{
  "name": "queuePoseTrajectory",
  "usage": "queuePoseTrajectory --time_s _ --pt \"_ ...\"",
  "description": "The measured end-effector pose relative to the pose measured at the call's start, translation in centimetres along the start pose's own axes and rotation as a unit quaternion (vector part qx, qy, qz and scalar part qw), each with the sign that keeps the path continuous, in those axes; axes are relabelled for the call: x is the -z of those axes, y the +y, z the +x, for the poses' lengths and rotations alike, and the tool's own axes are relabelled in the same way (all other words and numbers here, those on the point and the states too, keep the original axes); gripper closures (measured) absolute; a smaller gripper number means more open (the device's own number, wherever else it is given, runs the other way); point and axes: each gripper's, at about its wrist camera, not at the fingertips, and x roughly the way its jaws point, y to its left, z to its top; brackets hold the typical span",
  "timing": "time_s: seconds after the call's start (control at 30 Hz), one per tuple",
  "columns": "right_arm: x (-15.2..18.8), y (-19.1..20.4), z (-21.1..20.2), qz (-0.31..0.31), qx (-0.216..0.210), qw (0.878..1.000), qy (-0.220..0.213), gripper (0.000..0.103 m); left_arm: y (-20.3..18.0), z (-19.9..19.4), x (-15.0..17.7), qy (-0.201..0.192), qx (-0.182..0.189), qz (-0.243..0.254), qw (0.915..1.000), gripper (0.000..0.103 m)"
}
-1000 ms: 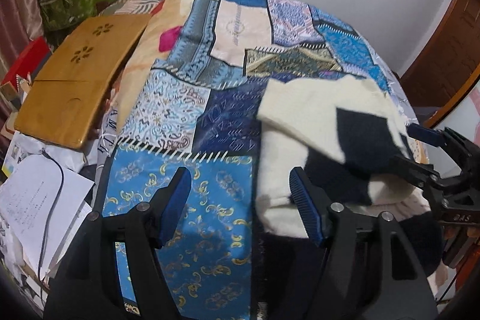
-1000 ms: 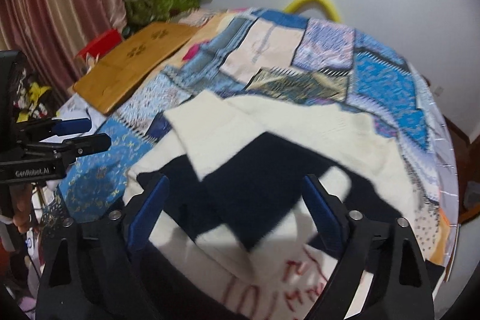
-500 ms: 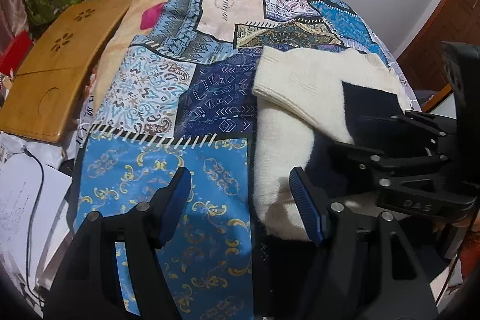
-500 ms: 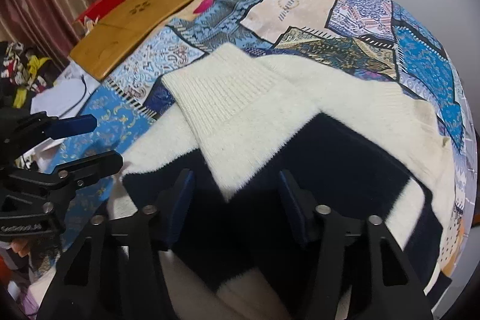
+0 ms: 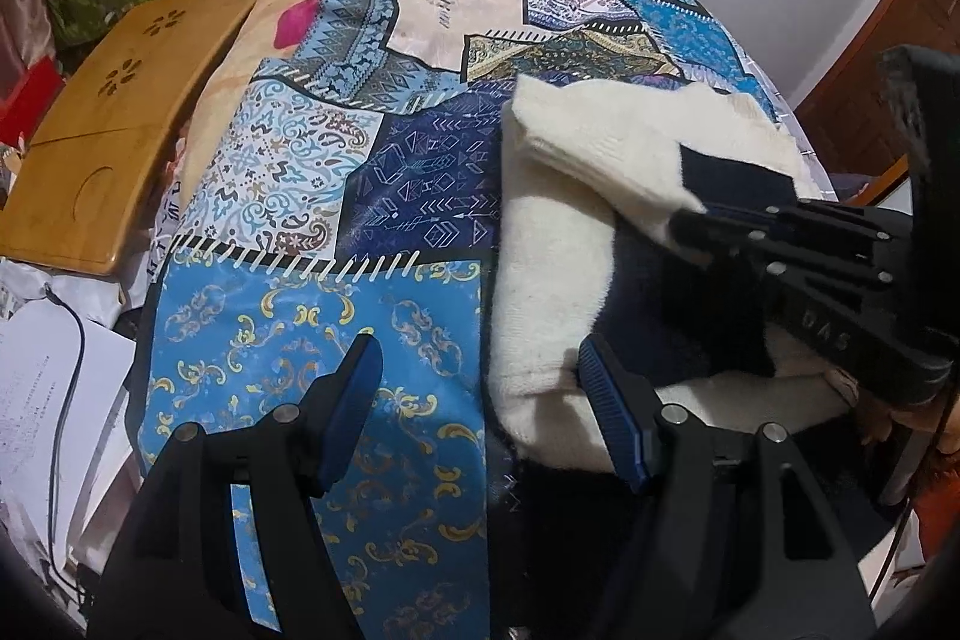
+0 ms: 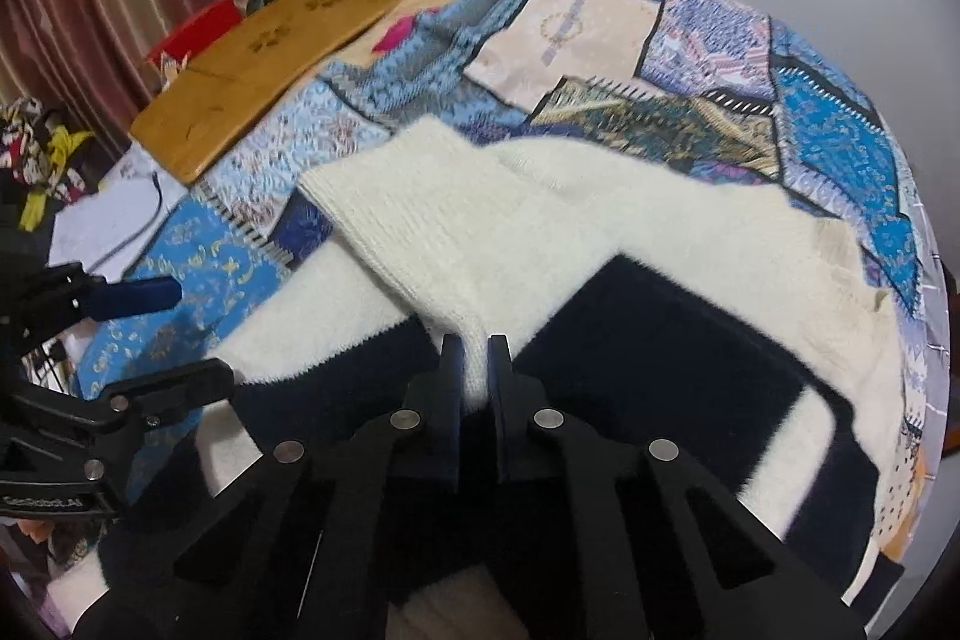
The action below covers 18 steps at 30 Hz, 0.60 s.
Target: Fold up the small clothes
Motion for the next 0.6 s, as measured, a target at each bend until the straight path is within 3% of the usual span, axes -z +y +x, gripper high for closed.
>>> queuePoseTrajectory --time_s 0.33,0.6 --pt "0.1 -3.6 -7.9 0.04 0.014 0.994 -0.096 0.097 -1.9 -2.7 -0.9 -0.025 -0.004 0.017 0.9995 0.036" --pt "2.4 -7.5 -13.4 0.075 0.041 0.985 -0.15 0.097 -4.6 -3.5 -0.9 -0.028 -0.001 0.034 0.999 0.036"
